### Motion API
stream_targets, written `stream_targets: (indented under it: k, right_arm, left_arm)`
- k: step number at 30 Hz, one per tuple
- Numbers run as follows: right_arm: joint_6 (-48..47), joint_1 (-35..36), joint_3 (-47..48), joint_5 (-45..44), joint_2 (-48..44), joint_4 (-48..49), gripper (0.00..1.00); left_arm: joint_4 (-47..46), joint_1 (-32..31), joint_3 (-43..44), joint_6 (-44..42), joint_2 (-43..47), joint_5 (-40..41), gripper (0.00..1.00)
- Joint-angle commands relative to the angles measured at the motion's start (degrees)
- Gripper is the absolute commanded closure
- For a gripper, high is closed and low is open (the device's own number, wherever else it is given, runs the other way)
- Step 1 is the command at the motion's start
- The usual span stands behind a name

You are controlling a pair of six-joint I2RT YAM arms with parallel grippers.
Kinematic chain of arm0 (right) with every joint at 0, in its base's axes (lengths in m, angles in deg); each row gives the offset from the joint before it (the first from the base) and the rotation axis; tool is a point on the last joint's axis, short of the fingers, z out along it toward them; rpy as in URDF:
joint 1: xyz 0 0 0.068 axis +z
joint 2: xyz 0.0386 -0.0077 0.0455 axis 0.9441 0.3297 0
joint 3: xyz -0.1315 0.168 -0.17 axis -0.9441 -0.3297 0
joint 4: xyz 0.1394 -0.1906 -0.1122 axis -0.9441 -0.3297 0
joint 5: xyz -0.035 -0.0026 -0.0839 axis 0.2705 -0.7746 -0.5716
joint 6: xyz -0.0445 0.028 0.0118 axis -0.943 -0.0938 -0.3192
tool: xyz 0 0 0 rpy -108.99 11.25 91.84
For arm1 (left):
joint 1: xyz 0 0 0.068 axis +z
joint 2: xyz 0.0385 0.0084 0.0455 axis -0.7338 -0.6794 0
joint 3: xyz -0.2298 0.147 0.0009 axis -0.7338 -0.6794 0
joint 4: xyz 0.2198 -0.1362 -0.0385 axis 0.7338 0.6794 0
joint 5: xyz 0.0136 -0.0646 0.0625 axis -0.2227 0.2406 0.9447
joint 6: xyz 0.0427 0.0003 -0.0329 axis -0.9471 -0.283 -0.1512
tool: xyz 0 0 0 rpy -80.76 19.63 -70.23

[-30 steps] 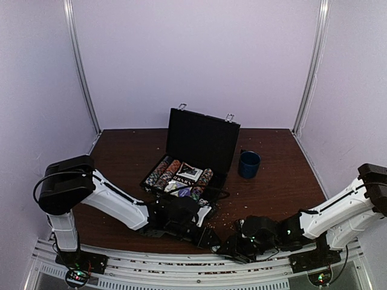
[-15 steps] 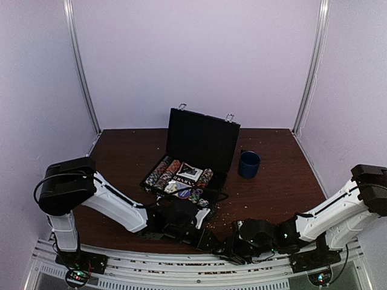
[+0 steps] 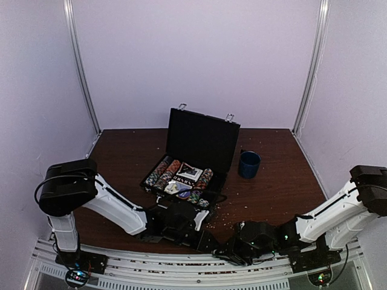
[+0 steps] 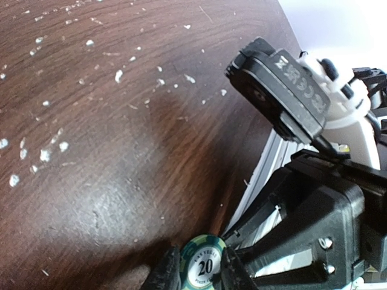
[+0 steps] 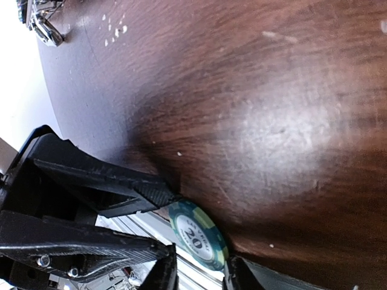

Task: Pack up texas hold em set
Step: Pick up the poker chip from the corner of the board.

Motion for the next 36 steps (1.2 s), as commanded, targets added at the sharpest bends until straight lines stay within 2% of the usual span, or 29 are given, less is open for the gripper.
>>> stream_targets:
  k: [1,17,19,23,32,36]
  right_arm:
    - [1.04,-0.51,-1.3,-7.06,1.85,-1.62,0.79]
    - [2.43,-0.55,-2.05,-7.89,0.74,2.49,1.0]
    - [2.05,-0.52,-2.0,-7.22,0.23,2.12,1.0]
    - [0.08,-0.53,-0.92,-6.47,-1.78,-2.27,1.0]
    - [-4.15,-0.65,0.55,-7.19,-9.02,-11.83,1.0]
    - [-7.68,-1.44,3.88,-10.1,-13.94,-19.94,1.0]
  left_arm:
    - [0.47,-2.71,-1.62,0.89,-0.74,-3.97,0.75]
    - [0.18,-3.41,-2.07,2.05,0.0,-3.75,0.75]
    - [0.78,-3.41,-2.08,2.28,0.55,-3.04,0.75]
    - [4.15,-3.13,-2.16,2.25,2.96,0.33,0.72]
    - [14.1,-0.45,-2.93,2.45,11.85,7.47,0.59]
    - [20.59,0.98,-1.87,2.59,17.42,12.17,0.53]
